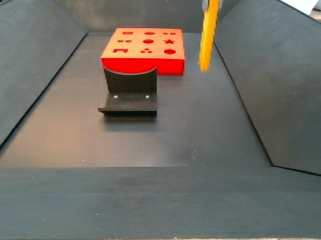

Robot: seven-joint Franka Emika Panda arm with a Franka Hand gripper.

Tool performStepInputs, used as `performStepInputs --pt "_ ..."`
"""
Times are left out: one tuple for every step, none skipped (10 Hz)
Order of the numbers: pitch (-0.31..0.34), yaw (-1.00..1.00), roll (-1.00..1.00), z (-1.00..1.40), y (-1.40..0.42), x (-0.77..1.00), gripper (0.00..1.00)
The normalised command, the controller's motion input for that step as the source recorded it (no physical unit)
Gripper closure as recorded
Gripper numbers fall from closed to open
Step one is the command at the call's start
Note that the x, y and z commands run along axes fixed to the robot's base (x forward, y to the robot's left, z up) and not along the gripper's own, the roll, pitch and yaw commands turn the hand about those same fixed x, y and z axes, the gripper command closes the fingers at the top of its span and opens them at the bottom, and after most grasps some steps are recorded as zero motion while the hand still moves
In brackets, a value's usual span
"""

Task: Pick up the square-circle object. Move up. Rotate the square-circle object. Move to above the board. Insert the square-circle object.
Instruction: Rotate the square-circle object.

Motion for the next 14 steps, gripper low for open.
performStepInputs --pt "-0.092 -0.03 -0.22 -1.00 0.02 0.01 1.00" --pt "-0.090 -0.03 -0.19 -1.00 0.02 0.00 1.00" --pt "-0.086 -0.02 -0.16 -1.00 0.03 0.01 1.00" --pt "-0.076 -0.02 -0.15 -1.00 0.03 0.01 1.00" --pt "-0.068 -0.02 -0.14 -0.77 0.03 0.01 1.00" --pt "-0.069 -0.02 -0.14 -0.66 0.03 0.01 1.00" --pt "-0.069 -0.03 -0.13 -0.44 0.02 0.01 1.00" --pt "-0.070 -0.03 -0.12 -0.33 0.02 0.01 1.00" --pt "-0.067 -0.03 -0.12 -0.18 0.02 0.00 1.00" --pt "-0.067 -0.03 -0.12 -0.18 0.02 0.00 1.00" --pt "-0.057 -0.02 -0.12 -0.19 0.02 -0.02 1.00" --pt "-0.058 -0.02 -0.12 -0.18 0.03 -0.02 1.00" --pt "-0.058 -0.02 -0.12 -0.18 0.03 -0.01 1.00" --pt "-0.058 -0.02 -0.12 -0.18 0.02 -0.01 1.00"
